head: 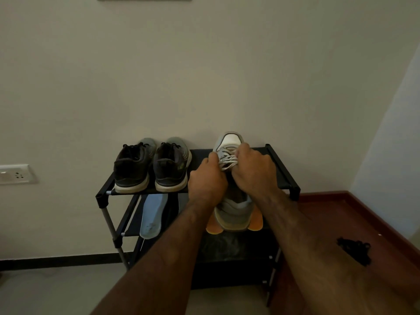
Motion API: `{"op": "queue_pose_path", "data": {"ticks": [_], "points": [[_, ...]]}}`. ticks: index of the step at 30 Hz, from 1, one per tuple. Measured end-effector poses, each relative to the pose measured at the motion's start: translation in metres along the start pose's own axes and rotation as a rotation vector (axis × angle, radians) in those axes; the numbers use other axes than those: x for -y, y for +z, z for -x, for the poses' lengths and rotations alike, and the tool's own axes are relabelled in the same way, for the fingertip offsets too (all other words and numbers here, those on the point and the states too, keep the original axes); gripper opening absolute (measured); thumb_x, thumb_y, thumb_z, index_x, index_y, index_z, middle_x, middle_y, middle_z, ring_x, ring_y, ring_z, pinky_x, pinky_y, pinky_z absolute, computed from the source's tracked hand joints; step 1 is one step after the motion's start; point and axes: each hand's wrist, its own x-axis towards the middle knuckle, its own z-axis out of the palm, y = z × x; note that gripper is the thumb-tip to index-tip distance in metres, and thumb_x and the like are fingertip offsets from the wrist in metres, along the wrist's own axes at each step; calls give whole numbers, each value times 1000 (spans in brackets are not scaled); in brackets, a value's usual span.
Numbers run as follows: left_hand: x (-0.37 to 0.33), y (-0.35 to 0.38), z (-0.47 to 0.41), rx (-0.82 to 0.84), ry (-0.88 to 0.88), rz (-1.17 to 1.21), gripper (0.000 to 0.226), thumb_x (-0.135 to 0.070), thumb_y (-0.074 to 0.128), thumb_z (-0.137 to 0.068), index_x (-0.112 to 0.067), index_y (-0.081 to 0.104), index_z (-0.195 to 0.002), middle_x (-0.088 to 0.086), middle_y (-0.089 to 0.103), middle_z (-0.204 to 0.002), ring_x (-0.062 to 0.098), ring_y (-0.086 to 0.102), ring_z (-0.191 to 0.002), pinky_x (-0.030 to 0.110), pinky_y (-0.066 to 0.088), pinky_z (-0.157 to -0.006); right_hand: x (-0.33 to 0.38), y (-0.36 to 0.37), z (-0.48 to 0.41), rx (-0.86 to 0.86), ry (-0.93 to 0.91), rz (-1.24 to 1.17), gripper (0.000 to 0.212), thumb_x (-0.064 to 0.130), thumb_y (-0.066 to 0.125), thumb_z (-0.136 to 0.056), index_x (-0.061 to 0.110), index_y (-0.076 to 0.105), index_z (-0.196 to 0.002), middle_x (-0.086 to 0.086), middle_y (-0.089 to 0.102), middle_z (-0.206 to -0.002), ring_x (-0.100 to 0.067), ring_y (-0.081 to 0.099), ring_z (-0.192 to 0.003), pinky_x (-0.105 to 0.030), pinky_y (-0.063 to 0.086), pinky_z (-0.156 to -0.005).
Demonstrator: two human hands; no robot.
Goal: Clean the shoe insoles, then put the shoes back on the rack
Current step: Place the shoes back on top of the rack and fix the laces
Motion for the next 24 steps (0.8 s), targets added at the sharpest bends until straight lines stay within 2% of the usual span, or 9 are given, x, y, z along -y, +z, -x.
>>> {"op": "queue_pose_path", "data": {"ticks": [3,6,9,12,14,16,20,22,24], "points": [[0,-9,-10,48,-49,11,21,-26,50,-102,-17,47,-122,8,66,-114,32,66,-102,45,54,-85,-3,-5,-8,53,9,-104,20,29,64,-94,20,62,-112,-4,73,-104,-27,68,-93,-37,54,-77],[4,-25,-28,132,-92,57,39,-32,53,-103,-18,43,-138,14,67,-122,40,64,-112,45,52,-94,-19,-23,-27,289,71,-508,14,27,76,-88,19,75,-100,-4,75,-99,-23,70,-96,-40,59,-86],[9,-34,-37,265,-108,260,35,-43,63,-98,-14,66,-118,12,73,-107,34,72,-97,48,61,-86,-37,-27,-37,463,323,-944,24,26,69,-98,5,76,-104,-16,77,-104,-28,73,-100,-42,61,-92],[14,-36,-38,361,-215,598,30,-34,60,-100,-5,69,-99,19,73,-98,36,75,-82,57,64,-71,-50,-18,-40,459,375,-938,32,29,61,-104,1,74,-106,-19,75,-108,-28,72,-100,-41,61,-91],[20,-35,-41,359,-181,612,28,-27,52,-105,-5,67,-96,20,70,-96,38,73,-79,54,63,-69,-55,-16,-39,452,384,-1017,28,26,61,-104,2,75,-101,-17,76,-105,-28,72,-98,-38,61,-87],[25,-32,-45,277,-101,535,27,-35,58,-102,-13,65,-89,15,63,-90,31,66,-78,45,58,-69,-56,-15,-37,467,371,-1069,26,23,62,-103,7,75,-89,-12,76,-93,-26,70,-94,-39,61,-86],[29,-32,-55,122,182,14,18,-39,64,-96,-22,68,-98,5,44,-118,19,41,-113,37,41,-99,-50,-13,-33,430,241,-745,39,35,54,-107,14,68,-77,-5,65,-78,-19,57,-77,-35,48,-76],[24,-33,-54,34,277,-87,19,-32,58,-101,-14,63,-102,6,49,-116,22,47,-109,39,46,-95,-49,-11,-30,372,201,-667,45,37,49,-109,8,68,-81,-7,64,-80,-19,56,-76,-33,45,-73],[20,-32,-51,2,240,-29,17,-28,52,-104,-11,56,-100,8,59,-100,27,58,-91,47,53,-83,-52,-12,-30,356,261,-807,43,35,51,-108,4,72,-89,-12,71,-87,-23,64,-82,-35,52,-79]]}}
